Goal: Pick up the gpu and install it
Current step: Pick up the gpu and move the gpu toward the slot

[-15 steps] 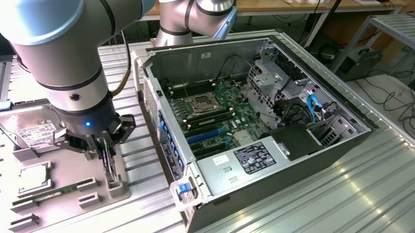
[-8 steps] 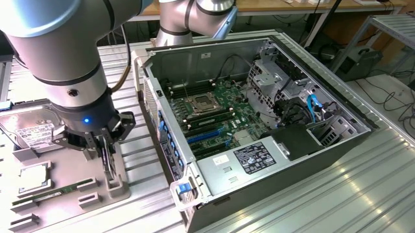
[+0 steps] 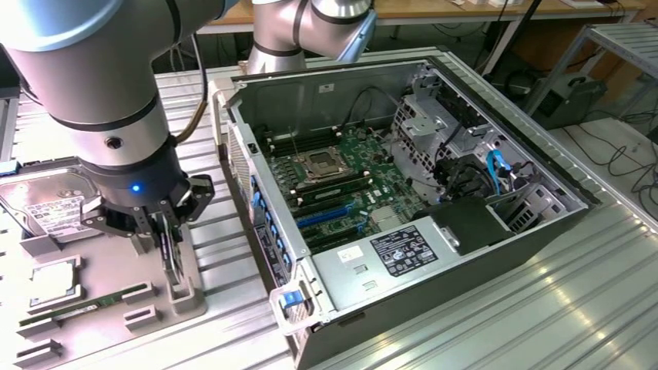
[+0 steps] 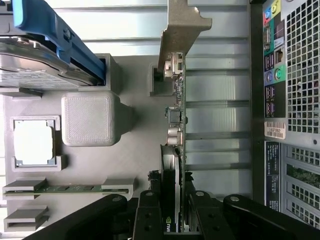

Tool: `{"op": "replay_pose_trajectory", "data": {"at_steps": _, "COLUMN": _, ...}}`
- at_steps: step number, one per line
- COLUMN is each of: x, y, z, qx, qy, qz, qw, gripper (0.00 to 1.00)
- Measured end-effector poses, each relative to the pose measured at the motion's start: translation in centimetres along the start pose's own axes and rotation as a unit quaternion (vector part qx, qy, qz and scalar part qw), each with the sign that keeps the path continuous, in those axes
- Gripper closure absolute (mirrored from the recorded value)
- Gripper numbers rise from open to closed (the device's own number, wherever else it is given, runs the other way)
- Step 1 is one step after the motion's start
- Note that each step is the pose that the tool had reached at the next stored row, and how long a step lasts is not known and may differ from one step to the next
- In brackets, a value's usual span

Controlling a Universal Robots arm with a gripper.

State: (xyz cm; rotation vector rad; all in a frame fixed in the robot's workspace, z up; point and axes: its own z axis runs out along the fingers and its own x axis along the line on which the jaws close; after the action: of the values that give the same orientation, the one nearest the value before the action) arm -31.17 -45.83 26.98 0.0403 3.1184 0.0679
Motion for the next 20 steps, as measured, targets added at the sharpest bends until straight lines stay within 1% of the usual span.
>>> {"op": "replay_pose_trajectory", "data": {"at_steps": 14, "x": 0.0, "y": 0.06, "z": -1.48, "qx": 0.0000, "qy": 0.0000, "qz": 0.000, "qw": 1.0000, "gripper": 0.73}}
{"op": "replay_pose_trajectory", "data": {"at_steps": 20, "x": -0.1, "y": 0.11, "z": -2.45, "qx": 0.0000, "qy": 0.0001, "qz": 0.000, "qw": 1.0000, "gripper": 0.73}}
